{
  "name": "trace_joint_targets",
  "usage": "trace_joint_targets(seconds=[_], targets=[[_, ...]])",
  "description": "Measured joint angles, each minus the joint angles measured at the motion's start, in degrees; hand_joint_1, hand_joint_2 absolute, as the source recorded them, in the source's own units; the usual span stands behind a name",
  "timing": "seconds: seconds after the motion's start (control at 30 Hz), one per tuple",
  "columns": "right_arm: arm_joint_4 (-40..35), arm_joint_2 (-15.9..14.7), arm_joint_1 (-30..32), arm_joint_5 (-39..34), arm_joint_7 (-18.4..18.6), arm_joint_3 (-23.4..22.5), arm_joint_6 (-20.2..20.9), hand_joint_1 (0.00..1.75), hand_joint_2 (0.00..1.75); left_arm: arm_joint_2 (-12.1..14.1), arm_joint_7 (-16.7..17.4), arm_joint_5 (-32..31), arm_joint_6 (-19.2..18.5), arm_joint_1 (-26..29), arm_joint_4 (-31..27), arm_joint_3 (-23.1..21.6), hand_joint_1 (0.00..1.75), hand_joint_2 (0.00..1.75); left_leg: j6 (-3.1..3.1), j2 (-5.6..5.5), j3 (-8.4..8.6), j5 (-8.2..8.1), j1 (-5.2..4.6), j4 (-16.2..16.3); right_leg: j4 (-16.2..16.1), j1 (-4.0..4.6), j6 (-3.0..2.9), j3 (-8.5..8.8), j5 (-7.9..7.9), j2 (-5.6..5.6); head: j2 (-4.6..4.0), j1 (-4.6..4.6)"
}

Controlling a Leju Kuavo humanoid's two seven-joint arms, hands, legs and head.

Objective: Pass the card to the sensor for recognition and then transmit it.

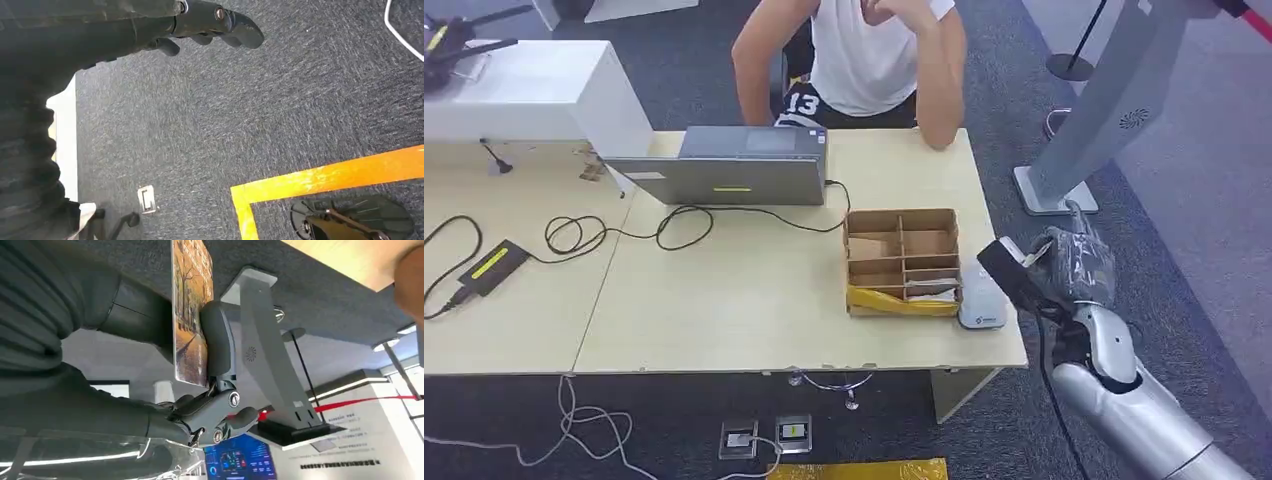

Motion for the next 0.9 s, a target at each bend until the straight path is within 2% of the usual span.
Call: trace_joint_targets(seconds=[0.13, 0.33, 0.9], targets=[[-0.5, -0.3, 1.8, 0.2, -0.1, -1.8, 0.6, 1.75, 1.75, -0.1, -0.1, 0.0, -0.1, 0.0, 0.0, 0.0, 0.0, 1.75, 0.0, -0.1, -0.01, 0.01, 0.0, 0.0, 0.0, 0.01, 0.0, 0.02, 0.0, -0.03, 0.0, 0.0], [-0.9, -0.3, 3.5, 0.7, -0.4, -3.2, 3.5, 1.75, 1.75, -0.2, -0.1, -0.1, -0.5, -0.4, 0.0, 0.0, 0.0, 1.75, 0.0, -0.04, -0.01, 0.01, 0.0, 0.0, 0.0, 0.0, 0.0, 0.03, 0.0, -0.01, -0.02, 0.0], [1.1, 2.3, 5.4, 1.2, -3.1, -3.7, 7.9, 1.75, 1.75, -0.2, -0.1, -1.0, -1.3, -1.2, 0.0, 0.0, 0.0, 1.75, 0.0, -0.04, -0.02, 0.01, 0.01, 0.0, 0.0, 0.01, 0.0, 0.03, 0.0, 0.0, 0.0, 0.0]])
